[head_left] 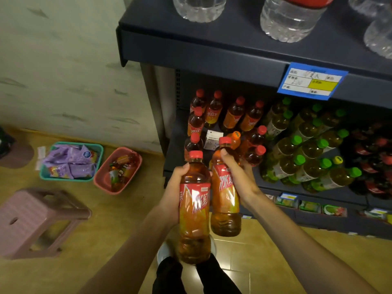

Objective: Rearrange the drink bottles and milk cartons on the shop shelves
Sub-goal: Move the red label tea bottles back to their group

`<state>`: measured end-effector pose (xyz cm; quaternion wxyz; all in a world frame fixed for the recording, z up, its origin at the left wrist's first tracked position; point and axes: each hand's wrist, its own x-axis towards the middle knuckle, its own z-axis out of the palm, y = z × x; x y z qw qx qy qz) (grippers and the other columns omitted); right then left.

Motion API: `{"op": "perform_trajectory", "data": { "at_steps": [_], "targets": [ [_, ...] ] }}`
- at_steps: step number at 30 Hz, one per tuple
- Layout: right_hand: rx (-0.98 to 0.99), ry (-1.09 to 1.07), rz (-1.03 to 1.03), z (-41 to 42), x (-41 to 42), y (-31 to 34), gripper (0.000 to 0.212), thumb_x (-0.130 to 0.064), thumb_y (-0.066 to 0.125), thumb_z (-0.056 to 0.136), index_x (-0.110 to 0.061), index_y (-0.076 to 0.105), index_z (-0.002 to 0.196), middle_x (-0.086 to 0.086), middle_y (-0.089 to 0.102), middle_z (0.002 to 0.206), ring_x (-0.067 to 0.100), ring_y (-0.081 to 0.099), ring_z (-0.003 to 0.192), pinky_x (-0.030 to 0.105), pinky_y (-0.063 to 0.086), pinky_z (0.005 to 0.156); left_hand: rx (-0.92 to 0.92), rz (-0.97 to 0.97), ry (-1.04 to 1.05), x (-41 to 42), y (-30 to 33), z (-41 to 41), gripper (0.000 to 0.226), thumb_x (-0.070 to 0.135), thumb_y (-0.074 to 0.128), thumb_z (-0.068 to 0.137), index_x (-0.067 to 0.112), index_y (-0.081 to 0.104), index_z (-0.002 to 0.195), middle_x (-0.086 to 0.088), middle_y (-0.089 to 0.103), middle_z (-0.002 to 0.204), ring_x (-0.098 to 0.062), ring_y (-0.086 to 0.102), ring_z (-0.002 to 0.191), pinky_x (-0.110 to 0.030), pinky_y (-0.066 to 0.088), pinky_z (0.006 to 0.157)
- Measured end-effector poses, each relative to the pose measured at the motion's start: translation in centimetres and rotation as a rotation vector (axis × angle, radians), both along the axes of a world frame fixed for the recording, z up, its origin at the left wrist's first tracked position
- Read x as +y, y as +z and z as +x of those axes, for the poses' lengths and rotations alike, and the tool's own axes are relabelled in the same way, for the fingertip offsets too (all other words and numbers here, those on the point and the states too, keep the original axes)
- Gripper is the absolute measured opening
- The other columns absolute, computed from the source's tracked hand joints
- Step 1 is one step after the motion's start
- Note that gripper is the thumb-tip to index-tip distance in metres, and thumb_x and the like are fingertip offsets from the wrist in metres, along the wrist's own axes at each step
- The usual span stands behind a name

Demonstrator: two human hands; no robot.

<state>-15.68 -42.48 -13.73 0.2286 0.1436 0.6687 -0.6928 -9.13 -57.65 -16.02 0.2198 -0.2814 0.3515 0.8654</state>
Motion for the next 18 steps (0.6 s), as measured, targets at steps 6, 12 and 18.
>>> {"op": "perform_trajectory", "data": {
  "at_steps": [6,12,18],
  "targets": [
    [0.036,0.038,0.005,0.2,-1.1,0.3,0.01,-0.04,0.061,0.092,-0.031,0.059,0.097,-0.006,0.072,0.091,0.008,0.072,0.081,0.022,0.055,0.069,0.032,0.051,0.049,-0.4,0.0,-0.5,0.068,0.061,0.055,0.068,0.011,0.062,0.114,-0.009,0.073,0.087,-0.022,0.071,0.075,-0.038,0.056,0.074],
    [-0.008,-0.005,-0.038,0.4,-2.0,0.5,0.03,-0.051,0.062,0.088,-0.028,0.061,0.107,0.001,0.076,0.096,0.015,0.074,0.087,0.035,0.057,0.08,0.057,0.091,0.05,-0.2,0.6,-0.6,0.068,0.061,0.054,0.069,0.01,0.062,0.114,-0.011,0.073,0.086,-0.023,0.071,0.073,-0.037,0.057,0.074],
    [-0.17,-0.005,-0.053,0.3,-1.9,0.4,0.067,-0.071,0.057,0.082,-0.024,0.056,0.129,0.009,0.075,0.108,0.027,0.072,0.099,0.052,0.053,0.096,0.042,0.133,0.052,0.0,0.3,-0.3,0.068,0.061,0.054,0.072,0.01,0.061,0.116,-0.012,0.073,0.088,-0.024,0.071,0.074,-0.038,0.059,0.071]
  ]
}}
